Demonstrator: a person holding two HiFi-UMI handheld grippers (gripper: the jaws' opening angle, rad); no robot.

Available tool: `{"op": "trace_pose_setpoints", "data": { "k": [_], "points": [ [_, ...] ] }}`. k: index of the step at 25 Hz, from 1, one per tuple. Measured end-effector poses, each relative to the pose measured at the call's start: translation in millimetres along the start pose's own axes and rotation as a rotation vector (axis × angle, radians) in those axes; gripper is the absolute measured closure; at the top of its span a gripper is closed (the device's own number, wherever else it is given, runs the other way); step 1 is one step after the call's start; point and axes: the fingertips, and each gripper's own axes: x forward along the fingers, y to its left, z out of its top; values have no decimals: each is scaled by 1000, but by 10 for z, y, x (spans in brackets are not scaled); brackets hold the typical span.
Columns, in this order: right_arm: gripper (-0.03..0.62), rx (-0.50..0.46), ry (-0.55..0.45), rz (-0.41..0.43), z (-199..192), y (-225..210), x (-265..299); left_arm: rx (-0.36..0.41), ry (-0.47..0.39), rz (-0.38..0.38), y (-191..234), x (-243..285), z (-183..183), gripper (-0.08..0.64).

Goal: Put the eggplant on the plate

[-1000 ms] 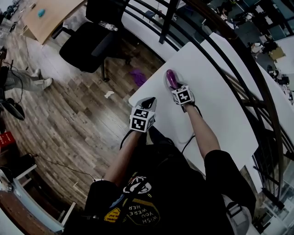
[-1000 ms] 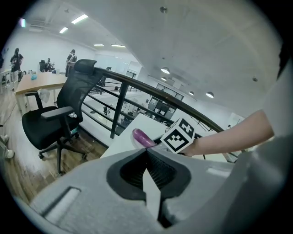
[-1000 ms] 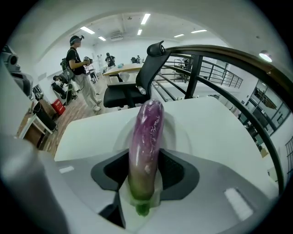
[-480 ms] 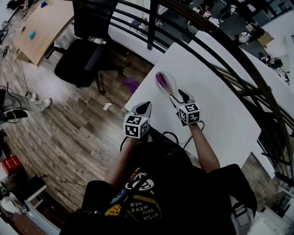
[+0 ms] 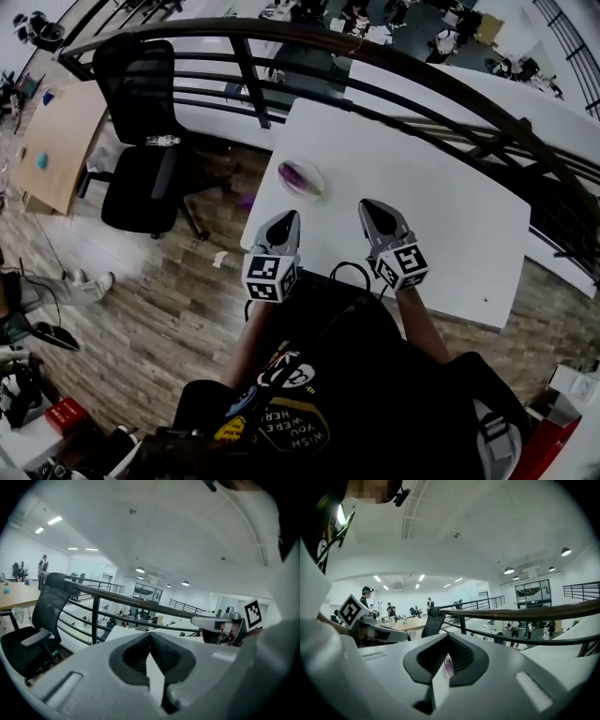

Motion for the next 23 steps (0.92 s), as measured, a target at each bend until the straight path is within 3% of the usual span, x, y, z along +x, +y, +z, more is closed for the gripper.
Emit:
{"op": "trace_pose_setpoints", "data": {
  "k": [6, 11, 16, 23],
  "points": [
    [589, 18, -45, 6, 36, -26, -185, -22, 14, -42, -165, 80, -21, 555],
    [589, 15, -15, 7, -41, -14, -282, -16, -3, -23, -225, -60, -2, 555],
    [589, 4, 20, 34, -155, 171, -29, -21, -13, 5, 34, -118, -25, 555],
    [589, -3, 34, 74, -100, 356, -249, -30, -25, 19, -190, -371, -56, 555]
  ]
}}
